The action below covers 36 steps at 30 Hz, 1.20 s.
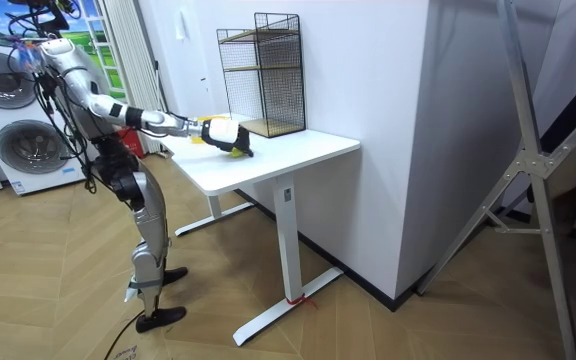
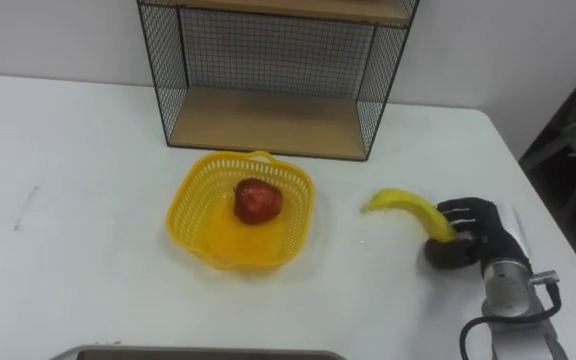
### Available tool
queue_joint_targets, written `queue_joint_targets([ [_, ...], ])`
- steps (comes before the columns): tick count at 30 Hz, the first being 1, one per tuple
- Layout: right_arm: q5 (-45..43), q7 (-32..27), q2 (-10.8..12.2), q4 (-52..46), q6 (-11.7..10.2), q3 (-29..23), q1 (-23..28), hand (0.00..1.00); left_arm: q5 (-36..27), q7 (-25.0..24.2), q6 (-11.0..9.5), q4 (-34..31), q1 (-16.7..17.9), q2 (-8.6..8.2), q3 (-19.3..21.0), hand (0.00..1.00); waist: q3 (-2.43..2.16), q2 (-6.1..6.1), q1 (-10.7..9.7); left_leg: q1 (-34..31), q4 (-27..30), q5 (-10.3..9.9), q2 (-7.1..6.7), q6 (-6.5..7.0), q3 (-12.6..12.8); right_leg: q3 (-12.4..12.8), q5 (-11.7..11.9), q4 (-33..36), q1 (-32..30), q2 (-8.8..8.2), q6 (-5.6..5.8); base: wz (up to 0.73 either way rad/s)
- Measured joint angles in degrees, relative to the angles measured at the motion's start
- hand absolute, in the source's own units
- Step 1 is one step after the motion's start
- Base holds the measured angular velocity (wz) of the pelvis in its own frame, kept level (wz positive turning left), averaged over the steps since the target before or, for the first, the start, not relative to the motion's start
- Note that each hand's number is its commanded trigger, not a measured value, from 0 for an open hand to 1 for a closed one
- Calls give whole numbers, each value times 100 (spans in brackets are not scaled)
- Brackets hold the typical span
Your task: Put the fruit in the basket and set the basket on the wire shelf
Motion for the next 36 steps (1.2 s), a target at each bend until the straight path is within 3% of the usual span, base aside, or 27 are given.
queue_joint_targets([
  [8, -261, -67, -46, 29, 125, 4, -32, 100, 0, 262, -2, -13, -32, 14, -29, 0, 8, -23, 61, 16, -33, -17, 8, -21, 12, 24, 2, 13, 0, 12, -4, 0],
  [20, 237, -67, 79, -159, 173, -8, 71, 100, -3, 342, -11, -1, -136, 24, -151, 0, 16, -6, 135, 33, -37, -47, 18, -12, 58, 99, -1, 12, -15, 14, -2, -2],
  [24, 237, 10, 195, -949, 374, 120, 259, 100, -1, 309, -14, -1, -139, 18, -152, 0, 60, 51, 129, 83, -135, -38, 21, -5, 196, 252, -9, 19, -68, 3, 3, -16],
  [28, 269, 31, 305, -1908, 371, 127, 492, 100, -2, 316, -118, 113, -254, 19, -152, 0, 95, 98, 123, 25, -136, -37, 4, -2, 211, 288, 6, 22, -146, -5, 13, -4],
  [33, 474, -80, 316, -3067, 314, 330, 650, 100, 4, 371, -214, 100, -204, -27, -152, 0, 45, 167, 120, 33, -228, -35, 3, -8, 202, 287, 6, 24, -177, -4, 13, 1],
  [36, 480, -100, 326, -3442, 230, 354, 642, 100, 9, 371, -316, 71, -210, -48, -153, 0, 40, 165, 133, 34, -242, -36, 1, -10, 189, 270, 6, 24, -171, -4, 14, 3],
])
